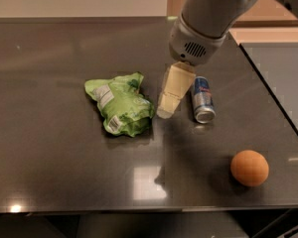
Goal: Pick green rice chip bag
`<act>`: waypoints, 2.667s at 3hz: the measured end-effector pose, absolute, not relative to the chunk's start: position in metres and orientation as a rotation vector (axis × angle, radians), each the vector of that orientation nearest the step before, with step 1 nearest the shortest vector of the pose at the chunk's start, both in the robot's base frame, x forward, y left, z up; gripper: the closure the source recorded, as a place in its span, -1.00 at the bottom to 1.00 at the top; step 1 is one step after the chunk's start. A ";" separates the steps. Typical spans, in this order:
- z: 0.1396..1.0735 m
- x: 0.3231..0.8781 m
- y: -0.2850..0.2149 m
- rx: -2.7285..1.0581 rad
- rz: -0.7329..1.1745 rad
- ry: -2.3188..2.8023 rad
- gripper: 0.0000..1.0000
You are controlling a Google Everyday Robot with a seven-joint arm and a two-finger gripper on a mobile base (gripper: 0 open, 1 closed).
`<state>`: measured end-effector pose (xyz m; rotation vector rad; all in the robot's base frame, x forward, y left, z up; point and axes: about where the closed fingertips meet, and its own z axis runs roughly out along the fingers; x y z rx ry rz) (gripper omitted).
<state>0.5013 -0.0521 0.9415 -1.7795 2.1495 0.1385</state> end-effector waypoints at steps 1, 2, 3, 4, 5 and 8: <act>0.923 0.503 -0.029 -1.759 0.139 2.204 -1.00; 0.906 0.500 -0.003 -1.762 0.143 2.237 -1.00; 0.896 0.498 0.011 -1.765 0.146 2.255 -1.00; 0.880 0.499 0.030 -1.778 0.158 2.278 -1.00; 0.867 0.506 0.033 -1.776 0.154 2.304 -1.00; 0.860 0.515 0.038 -1.772 0.197 2.315 -0.19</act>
Offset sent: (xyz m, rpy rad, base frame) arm -0.0046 0.0793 -0.0570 -0.0485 0.0866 -0.0570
